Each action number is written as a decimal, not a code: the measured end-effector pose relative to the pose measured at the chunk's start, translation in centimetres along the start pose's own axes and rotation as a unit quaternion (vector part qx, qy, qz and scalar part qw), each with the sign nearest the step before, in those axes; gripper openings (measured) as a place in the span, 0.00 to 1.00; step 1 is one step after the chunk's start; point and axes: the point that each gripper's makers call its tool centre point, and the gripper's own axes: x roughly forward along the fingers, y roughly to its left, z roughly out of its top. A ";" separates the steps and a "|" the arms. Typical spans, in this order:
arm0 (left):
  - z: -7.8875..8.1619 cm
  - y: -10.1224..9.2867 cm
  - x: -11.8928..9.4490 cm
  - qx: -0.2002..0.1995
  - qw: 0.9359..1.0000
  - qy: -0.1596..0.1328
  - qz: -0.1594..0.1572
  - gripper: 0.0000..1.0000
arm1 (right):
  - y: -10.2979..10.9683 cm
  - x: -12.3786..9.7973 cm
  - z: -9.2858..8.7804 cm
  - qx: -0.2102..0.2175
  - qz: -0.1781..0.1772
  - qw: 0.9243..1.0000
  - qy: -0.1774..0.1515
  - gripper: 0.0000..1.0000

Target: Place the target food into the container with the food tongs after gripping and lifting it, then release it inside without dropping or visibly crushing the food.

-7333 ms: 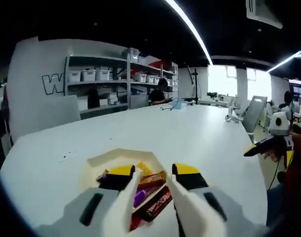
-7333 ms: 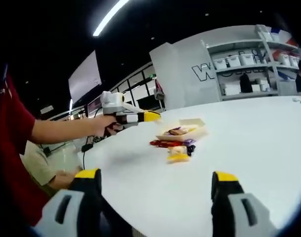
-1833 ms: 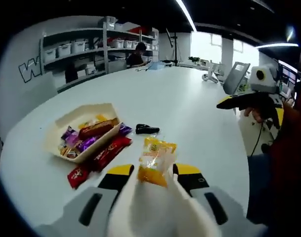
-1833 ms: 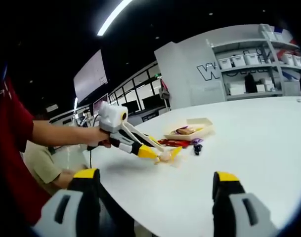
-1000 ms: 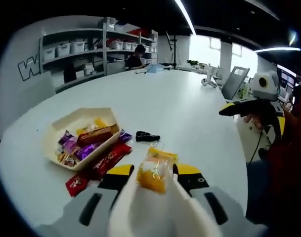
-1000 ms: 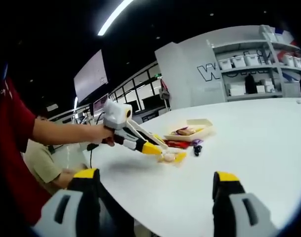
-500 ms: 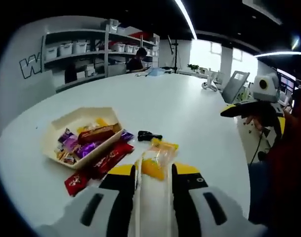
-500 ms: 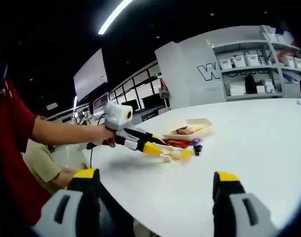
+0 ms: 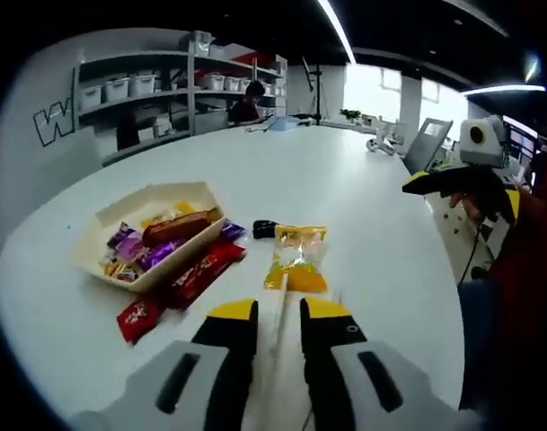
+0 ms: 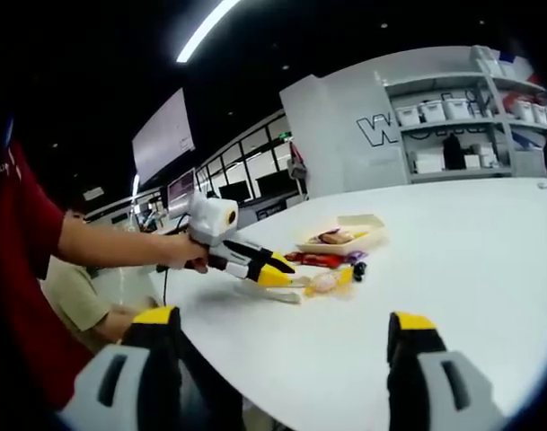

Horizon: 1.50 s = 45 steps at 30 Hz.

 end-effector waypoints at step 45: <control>-2.4 -1.1 -1.8 -0.016 0.998 -0.066 0.006 0.20 | 2.8 3.0 -1.4 -0.039 0.020 0.997 0.056 0.95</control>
